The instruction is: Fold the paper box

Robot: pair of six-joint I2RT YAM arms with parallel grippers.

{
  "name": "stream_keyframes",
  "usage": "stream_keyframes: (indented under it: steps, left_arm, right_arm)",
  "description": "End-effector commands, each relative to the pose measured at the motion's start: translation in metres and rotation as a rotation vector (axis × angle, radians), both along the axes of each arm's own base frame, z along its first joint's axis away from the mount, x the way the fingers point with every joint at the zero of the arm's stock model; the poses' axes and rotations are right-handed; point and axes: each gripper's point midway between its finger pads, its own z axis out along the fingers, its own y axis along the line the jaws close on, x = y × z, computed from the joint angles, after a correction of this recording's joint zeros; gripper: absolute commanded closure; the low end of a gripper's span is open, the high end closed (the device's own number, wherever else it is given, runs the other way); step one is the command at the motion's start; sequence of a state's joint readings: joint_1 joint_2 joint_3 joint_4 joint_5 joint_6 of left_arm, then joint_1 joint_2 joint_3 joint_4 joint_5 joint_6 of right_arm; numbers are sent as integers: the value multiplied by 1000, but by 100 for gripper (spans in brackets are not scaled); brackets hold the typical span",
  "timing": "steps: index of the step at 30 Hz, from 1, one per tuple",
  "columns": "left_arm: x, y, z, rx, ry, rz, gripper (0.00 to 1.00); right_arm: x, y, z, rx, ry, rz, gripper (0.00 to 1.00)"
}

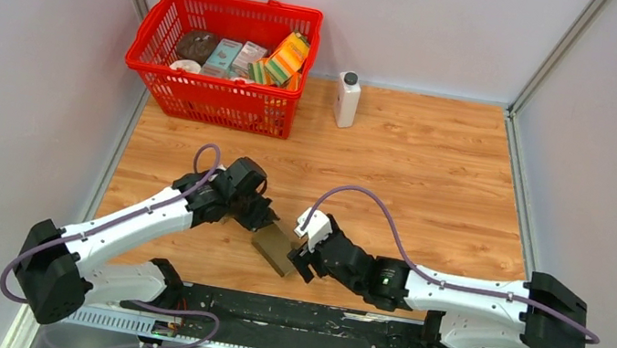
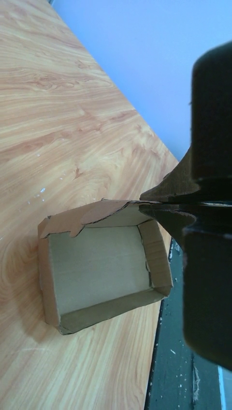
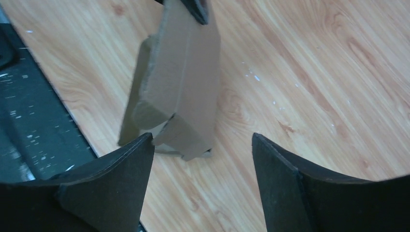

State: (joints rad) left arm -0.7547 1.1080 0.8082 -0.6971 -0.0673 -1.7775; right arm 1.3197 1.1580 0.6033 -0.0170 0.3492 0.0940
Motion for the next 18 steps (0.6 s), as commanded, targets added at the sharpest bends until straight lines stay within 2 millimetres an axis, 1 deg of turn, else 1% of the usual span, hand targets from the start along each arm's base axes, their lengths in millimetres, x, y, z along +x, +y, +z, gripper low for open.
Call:
stream_keyframes:
  steps: [1, 2, 3, 4, 5, 6, 7, 8, 10, 12, 13, 14, 15, 17, 18]
  left_arm:
    - [1, -5, 14, -82, -5, 11, 100]
    - [1, -3, 15, -77, -6, 12, 96]
    - [-1, -3, 13, -72, 2, 10, 94]
    - [-1, -5, 13, -82, 6, 4, 91]
    - [-1, -5, 11, -81, 5, 2, 84]
    - [-4, -9, 11, -97, 16, -16, 79]
    - [-3, -14, 13, -116, 7, -37, 77]
    - [-5, -15, 9, -116, 12, -47, 72]
    - [-5, -18, 8, -128, 4, -61, 68]
    - [-3, -17, 6, -123, -30, -79, 62]
    - [0, -14, 7, -104, -66, -90, 56]
    - [0, -12, 6, -90, -80, -99, 52]
    - [1, -10, 10, -86, -107, -110, 48]
    - [4, -5, 15, -33, -191, -170, 29]
    - [6, -2, 22, -23, -238, -187, 24]
  right_arm:
    - [33, 7, 30, 62, -137, -127, 26]
    - [37, 4, 31, 61, -153, -158, 28]
    - [39, 4, 32, 66, -160, -165, 33]
    - [41, 4, 33, 72, -167, -179, 35]
    - [44, 2, 33, 68, -175, -201, 37]
    - [45, 1, 32, 68, -178, -210, 41]
    - [46, 1, 31, 68, -178, -220, 42]
    - [48, 0, 30, 64, -179, -234, 44]
    - [51, -3, 27, 55, -184, -256, 50]
    - [56, -5, 22, 39, -182, -276, 57]
    - [57, -6, 21, 32, -181, -278, 58]
    - [57, -6, 19, 27, -177, -277, 59]
    - [58, -6, 19, 25, -176, -279, 60]
    - [61, -7, 17, 22, -170, -282, 61]
    - [62, -9, 15, 16, -166, -291, 61]
